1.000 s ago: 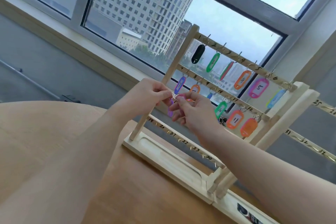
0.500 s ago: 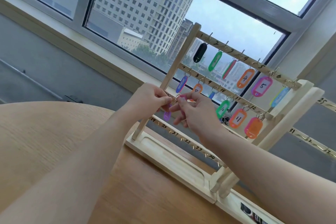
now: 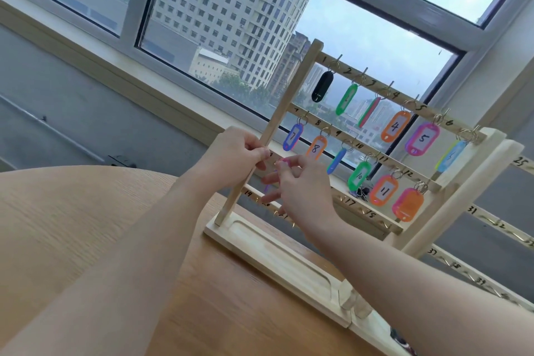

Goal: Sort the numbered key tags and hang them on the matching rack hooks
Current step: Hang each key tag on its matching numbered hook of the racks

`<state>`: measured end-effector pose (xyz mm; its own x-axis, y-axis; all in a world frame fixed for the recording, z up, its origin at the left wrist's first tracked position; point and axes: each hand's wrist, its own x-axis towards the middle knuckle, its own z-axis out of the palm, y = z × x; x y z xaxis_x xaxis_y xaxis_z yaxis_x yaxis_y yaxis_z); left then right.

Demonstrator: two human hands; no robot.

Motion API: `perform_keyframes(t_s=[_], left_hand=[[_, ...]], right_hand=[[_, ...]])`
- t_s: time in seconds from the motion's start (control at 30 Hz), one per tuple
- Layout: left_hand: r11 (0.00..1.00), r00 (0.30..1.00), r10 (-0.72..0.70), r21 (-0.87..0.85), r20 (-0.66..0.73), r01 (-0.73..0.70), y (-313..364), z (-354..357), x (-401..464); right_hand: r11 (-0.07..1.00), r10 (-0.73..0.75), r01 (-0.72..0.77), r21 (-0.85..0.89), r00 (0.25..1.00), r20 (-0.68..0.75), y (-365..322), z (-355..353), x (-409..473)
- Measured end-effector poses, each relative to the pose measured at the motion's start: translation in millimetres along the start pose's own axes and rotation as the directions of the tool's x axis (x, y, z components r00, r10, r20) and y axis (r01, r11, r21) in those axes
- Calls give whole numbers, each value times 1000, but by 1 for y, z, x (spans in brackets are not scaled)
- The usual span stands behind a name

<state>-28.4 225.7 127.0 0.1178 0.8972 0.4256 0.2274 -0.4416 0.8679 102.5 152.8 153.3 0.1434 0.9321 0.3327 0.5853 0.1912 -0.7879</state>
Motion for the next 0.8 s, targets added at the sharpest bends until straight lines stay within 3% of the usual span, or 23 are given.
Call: perform_keyframes(t_s=[0.27,0.8], left_hand=[[1000,999,16,23,28,-17,5,1,-2],[985,995,22,168,92,-38,25,1,-9]], right_hand=[[996,75,-73,42,997,-28,8,2,-2],[999,-38,38,-4,998,42,19,-10,-16]])
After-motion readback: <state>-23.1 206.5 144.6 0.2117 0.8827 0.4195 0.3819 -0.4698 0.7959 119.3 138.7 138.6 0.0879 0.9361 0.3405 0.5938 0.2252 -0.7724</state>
